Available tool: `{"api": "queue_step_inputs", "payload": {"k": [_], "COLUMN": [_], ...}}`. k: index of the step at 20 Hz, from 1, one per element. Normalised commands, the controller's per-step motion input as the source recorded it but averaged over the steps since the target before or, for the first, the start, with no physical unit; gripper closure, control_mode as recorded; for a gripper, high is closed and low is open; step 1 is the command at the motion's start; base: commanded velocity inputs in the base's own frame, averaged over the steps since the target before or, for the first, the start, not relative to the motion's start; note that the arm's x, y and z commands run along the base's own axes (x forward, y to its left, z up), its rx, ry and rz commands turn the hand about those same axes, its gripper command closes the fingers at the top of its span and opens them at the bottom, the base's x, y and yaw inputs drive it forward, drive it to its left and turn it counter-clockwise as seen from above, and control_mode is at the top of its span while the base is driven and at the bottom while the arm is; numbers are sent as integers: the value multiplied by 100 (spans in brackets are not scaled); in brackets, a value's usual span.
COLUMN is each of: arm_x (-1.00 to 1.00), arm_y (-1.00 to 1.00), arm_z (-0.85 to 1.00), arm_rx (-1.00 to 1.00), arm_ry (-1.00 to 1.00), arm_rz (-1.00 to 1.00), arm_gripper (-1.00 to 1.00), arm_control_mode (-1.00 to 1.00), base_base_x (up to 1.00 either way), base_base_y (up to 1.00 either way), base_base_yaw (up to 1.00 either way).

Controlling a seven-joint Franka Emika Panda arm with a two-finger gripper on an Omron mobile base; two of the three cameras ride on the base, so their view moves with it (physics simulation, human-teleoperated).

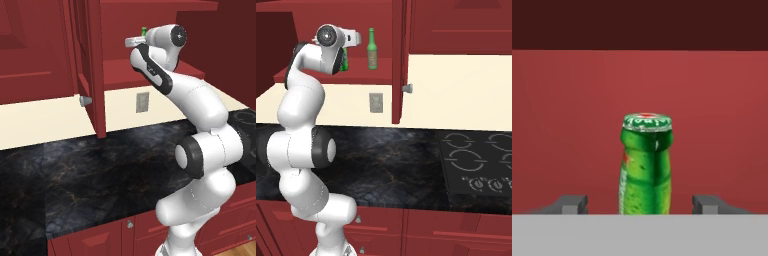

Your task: Sort all alcoholic drinks to one cabinet, and non-alcoholic drinks to the other.

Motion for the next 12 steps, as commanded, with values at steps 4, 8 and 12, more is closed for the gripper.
{"api": "queue_step_inputs", "payload": {"k": [4, 8, 12], "arm_x": [6, 0, -2], "arm_y": [0, 0, 0], "arm_z": [-6, 0, 10], "arm_rx": [0, 0, 0], "arm_ry": [0, 0, -4], "arm_rz": [0, 0, 0], "arm_gripper": [-100, -100, -100], "arm_control_mode": [-100, -100, -100], "base_base_x": [0, 0, 0], "base_base_y": [0, 0, 0], "base_base_yaw": [0, 0, 0]}}
